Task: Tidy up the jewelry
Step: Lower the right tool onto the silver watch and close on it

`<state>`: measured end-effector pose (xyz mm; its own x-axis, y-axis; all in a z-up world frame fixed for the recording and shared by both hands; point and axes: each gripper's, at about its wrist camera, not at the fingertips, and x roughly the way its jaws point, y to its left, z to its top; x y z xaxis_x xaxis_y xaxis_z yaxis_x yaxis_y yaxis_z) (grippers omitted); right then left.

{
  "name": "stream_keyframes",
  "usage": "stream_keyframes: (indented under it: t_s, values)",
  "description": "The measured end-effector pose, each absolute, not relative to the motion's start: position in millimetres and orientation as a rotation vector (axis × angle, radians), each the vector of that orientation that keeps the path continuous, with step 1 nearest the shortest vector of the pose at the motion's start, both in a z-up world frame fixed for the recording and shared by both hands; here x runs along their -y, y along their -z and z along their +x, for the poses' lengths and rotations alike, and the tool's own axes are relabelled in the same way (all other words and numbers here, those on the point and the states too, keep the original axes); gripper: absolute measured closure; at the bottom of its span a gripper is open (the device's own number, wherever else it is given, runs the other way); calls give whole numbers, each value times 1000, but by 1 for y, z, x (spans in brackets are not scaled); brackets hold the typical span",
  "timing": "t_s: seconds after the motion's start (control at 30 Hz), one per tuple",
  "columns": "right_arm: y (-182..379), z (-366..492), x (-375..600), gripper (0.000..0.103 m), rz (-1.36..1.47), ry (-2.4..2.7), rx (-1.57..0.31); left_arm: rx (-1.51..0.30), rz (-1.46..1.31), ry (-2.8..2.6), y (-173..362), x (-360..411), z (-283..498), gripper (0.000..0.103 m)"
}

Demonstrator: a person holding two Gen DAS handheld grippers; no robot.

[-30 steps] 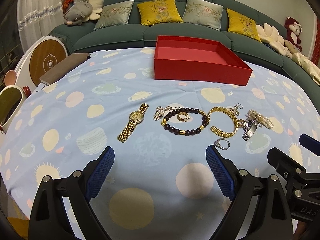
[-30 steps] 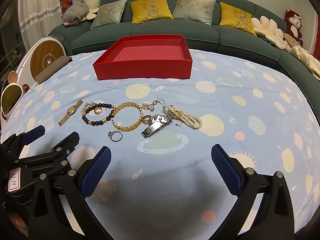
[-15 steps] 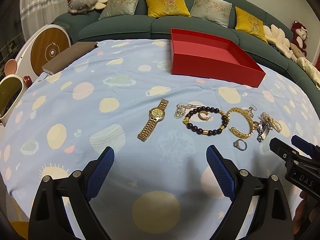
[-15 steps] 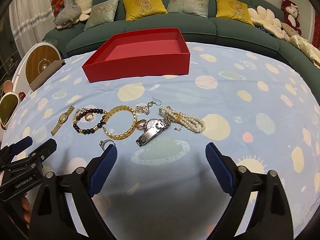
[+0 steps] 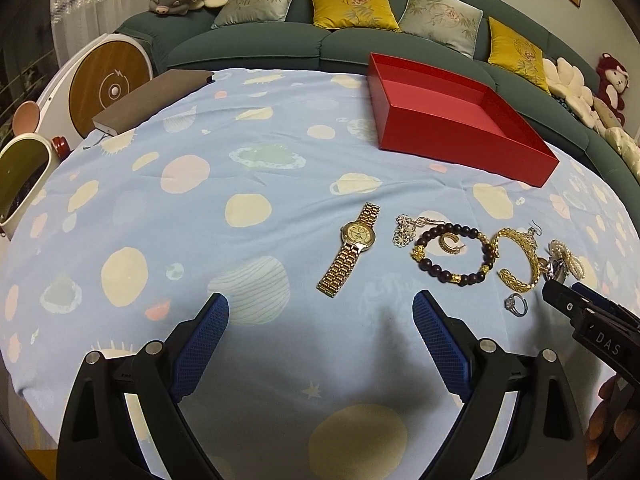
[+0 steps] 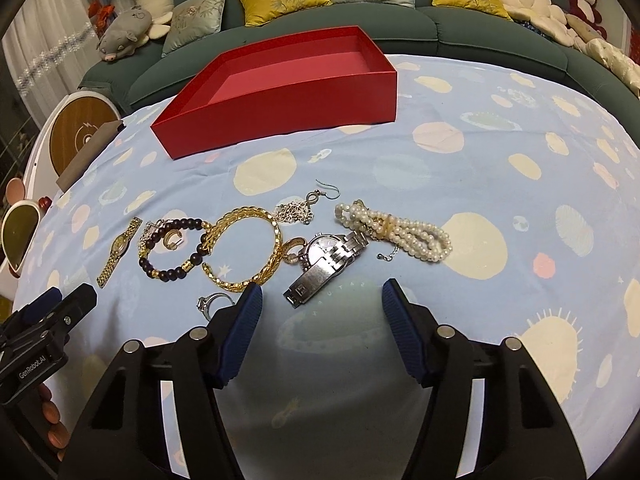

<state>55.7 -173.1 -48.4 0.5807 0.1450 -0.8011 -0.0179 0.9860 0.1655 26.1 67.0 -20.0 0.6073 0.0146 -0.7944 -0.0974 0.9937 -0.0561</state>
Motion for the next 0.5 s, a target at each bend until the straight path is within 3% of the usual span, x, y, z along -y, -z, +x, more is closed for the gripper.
stream_keyframes:
  t_s: [0.13,0.33,0.5]
  values:
    - [49,60,173,46,153,-84,-938,-914,-107,-63,19,-68,27,12]
    - [49,63,171,60,128,-68,-924,-916,-103,-43,19,-63,27,12]
    - [50,62,173,91,115,-80,-923,-912,-96,-29,18,-56,27,12]
